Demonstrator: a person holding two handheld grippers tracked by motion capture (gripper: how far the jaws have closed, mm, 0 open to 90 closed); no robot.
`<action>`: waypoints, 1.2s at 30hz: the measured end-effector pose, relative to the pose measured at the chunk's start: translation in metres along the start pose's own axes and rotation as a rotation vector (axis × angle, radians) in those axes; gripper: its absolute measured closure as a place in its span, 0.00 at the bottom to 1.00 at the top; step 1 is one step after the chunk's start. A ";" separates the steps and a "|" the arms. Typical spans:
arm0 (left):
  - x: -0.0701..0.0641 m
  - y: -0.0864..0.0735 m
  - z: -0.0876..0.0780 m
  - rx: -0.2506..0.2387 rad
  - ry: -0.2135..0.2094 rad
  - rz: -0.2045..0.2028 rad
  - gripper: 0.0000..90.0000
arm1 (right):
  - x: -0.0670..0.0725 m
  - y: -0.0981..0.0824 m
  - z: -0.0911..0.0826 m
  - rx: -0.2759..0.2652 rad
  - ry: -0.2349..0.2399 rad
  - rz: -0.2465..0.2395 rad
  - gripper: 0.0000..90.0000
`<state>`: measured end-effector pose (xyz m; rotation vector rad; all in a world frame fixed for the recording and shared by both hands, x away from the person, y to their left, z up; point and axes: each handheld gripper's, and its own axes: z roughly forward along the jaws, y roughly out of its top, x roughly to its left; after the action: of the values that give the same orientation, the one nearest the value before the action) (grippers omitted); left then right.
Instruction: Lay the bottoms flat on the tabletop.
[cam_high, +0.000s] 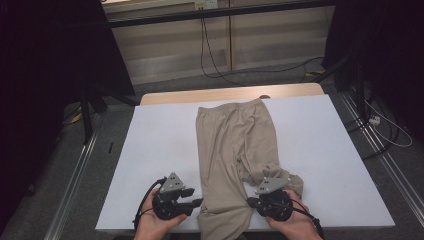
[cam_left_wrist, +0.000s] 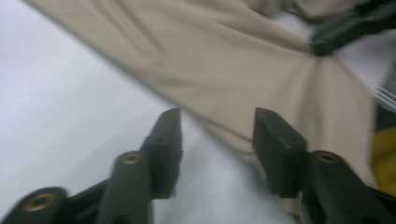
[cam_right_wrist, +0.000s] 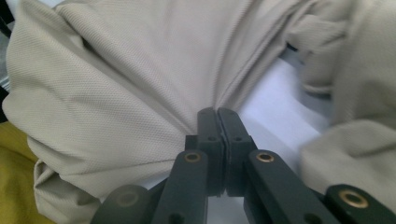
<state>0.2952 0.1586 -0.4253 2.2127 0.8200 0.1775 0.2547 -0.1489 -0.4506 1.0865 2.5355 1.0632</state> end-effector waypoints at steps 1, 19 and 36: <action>0.002 0.001 0.004 0.014 -0.001 -0.007 0.65 | 0.000 0.000 -0.001 0.003 -0.006 -0.008 0.99; -0.007 0.004 0.026 0.131 0.015 0.078 1.00 | 0.002 -0.003 0.000 -0.025 0.010 0.007 0.72; 0.008 -0.012 0.003 0.099 0.016 -0.023 0.97 | 0.022 0.001 0.008 -0.033 0.100 -0.054 0.79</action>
<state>0.2968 0.1678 -0.4368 2.2963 0.8796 0.1464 0.2425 -0.1291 -0.4532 0.9745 2.5981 1.1683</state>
